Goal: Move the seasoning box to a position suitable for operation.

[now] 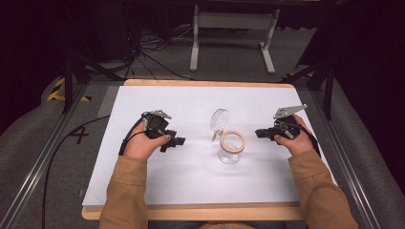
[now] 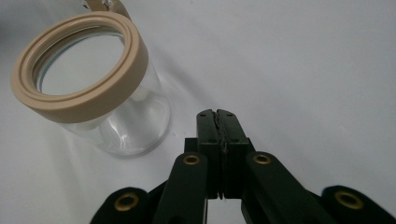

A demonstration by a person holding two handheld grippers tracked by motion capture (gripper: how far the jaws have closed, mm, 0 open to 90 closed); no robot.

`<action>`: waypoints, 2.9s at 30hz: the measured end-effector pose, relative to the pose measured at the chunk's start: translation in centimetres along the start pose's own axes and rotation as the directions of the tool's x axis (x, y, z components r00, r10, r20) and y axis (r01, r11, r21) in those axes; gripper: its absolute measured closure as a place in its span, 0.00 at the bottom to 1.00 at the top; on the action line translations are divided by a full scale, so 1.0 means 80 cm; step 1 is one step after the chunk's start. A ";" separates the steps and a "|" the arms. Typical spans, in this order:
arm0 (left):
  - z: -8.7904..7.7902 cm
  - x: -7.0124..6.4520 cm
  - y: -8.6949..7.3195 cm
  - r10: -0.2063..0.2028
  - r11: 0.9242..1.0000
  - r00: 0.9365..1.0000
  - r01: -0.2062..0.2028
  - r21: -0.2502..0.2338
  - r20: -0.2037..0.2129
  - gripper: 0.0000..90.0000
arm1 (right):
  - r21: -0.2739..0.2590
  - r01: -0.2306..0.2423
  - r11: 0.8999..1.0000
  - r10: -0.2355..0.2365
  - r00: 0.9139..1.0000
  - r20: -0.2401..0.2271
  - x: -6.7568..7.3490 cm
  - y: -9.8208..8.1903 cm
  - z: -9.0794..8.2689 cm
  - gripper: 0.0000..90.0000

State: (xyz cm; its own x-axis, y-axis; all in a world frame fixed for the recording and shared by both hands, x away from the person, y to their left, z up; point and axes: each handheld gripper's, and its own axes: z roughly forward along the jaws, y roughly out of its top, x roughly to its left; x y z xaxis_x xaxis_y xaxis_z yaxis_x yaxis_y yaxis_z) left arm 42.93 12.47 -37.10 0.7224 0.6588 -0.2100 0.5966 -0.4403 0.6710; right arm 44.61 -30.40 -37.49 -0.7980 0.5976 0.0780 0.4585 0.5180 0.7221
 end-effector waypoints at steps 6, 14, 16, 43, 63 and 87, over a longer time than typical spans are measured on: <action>-0.001 -0.008 0.003 0.024 1.000 0.999 -0.024 0.008 -0.036 0.32 | -0.001 -0.003 1.000 0.003 1.000 -0.019 0.001 0.000 0.002 1.00; -0.007 -0.019 -0.001 0.067 0.997 0.996 -0.064 0.052 -0.056 0.35 | -0.008 0.010 1.000 -0.011 0.998 -0.068 0.007 0.007 0.013 1.00; -0.008 -0.019 -0.001 0.062 0.998 0.996 -0.059 0.038 -0.059 0.34 | -0.009 0.011 1.000 -0.012 0.997 -0.076 0.007 0.008 0.015 1.00; -0.028 -0.028 -0.022 0.069 0.997 0.995 -0.068 0.020 -0.070 0.31 | 0.023 0.052 0.998 -0.048 0.983 -0.179 0.004 0.014 0.071 1.00; -0.021 -0.026 -0.014 0.081 0.997 0.995 -0.081 0.009 -0.059 0.31 | 0.057 0.086 0.995 -0.073 0.977 -0.202 0.014 0.011 0.071 1.00; -0.008 -0.026 0.007 0.105 0.992 0.994 -0.107 -0.064 -0.036 0.53 | 0.123 0.146 0.982 -0.113 0.964 -0.243 0.052 0.003 0.062 1.00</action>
State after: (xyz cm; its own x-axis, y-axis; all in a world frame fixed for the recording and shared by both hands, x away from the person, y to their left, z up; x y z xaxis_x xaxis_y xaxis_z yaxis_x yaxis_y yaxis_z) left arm 41.53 11.23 -35.79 0.7679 0.6305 -0.1126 0.4922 -0.4685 0.7337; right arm 43.30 -24.76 -40.43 -0.9155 0.3689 0.1605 0.3818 0.6707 0.6359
